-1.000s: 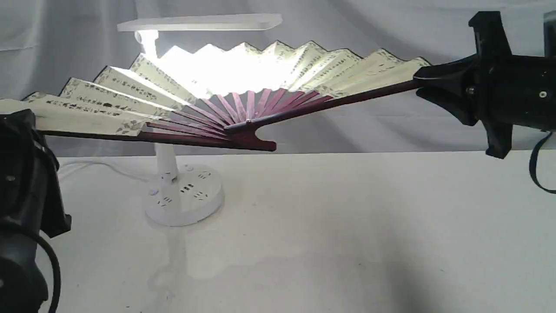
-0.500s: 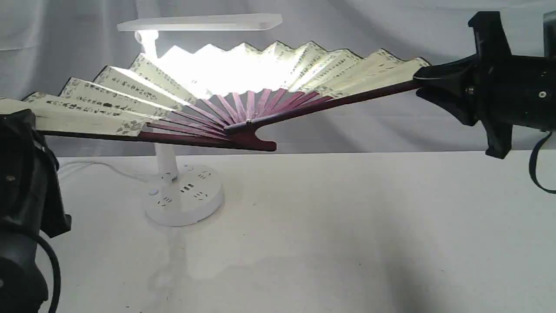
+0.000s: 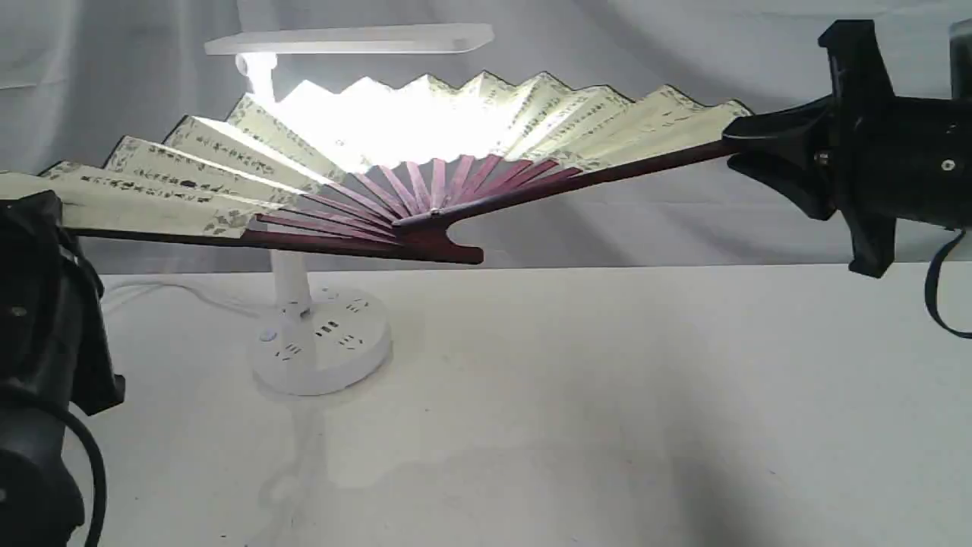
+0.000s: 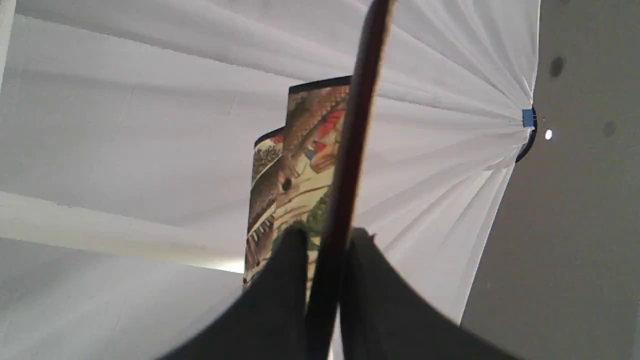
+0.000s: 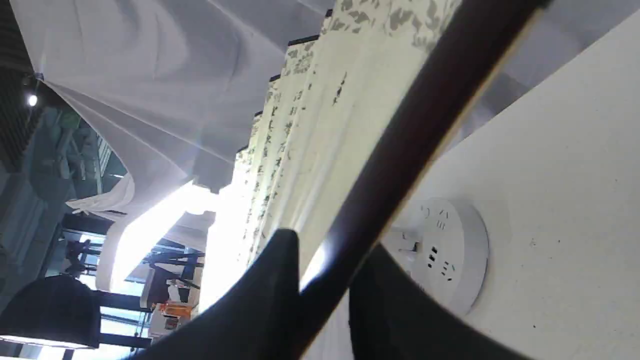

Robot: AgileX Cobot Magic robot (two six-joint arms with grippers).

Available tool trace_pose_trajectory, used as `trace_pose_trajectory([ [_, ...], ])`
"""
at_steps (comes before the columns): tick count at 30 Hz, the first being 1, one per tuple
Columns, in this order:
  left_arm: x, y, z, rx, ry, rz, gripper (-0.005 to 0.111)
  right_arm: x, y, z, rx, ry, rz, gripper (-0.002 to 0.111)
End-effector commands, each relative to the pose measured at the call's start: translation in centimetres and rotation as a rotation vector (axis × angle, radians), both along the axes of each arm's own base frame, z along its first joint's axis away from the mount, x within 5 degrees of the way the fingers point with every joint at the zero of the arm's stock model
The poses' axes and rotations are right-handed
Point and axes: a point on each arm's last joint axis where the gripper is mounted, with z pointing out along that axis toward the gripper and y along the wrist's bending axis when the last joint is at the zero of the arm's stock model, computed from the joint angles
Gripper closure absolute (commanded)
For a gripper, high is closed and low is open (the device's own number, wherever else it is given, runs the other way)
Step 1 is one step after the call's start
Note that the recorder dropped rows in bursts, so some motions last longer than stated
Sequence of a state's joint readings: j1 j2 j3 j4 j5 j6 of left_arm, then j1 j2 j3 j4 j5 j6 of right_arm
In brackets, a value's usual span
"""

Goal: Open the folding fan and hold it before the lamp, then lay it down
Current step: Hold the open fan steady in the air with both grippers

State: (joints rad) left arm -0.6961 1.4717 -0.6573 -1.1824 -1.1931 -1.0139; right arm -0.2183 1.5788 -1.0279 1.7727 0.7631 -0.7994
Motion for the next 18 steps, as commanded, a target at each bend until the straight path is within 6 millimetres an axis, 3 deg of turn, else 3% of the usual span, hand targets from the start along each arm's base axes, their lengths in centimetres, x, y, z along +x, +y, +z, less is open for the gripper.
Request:
trace_pose_trajectory([
  [1,-0.11,0.14,1.01,-0.052,-0.065,0.009,0.107,-0.03,0.17,-0.16,-0.083,-0.017,0.007,0.108],
  [18,-0.11,0.14,1.01,-0.052,-0.065,0.009,0.107,0.0,0.11,-0.19,-0.086,-0.015,0.001,0.108],
])
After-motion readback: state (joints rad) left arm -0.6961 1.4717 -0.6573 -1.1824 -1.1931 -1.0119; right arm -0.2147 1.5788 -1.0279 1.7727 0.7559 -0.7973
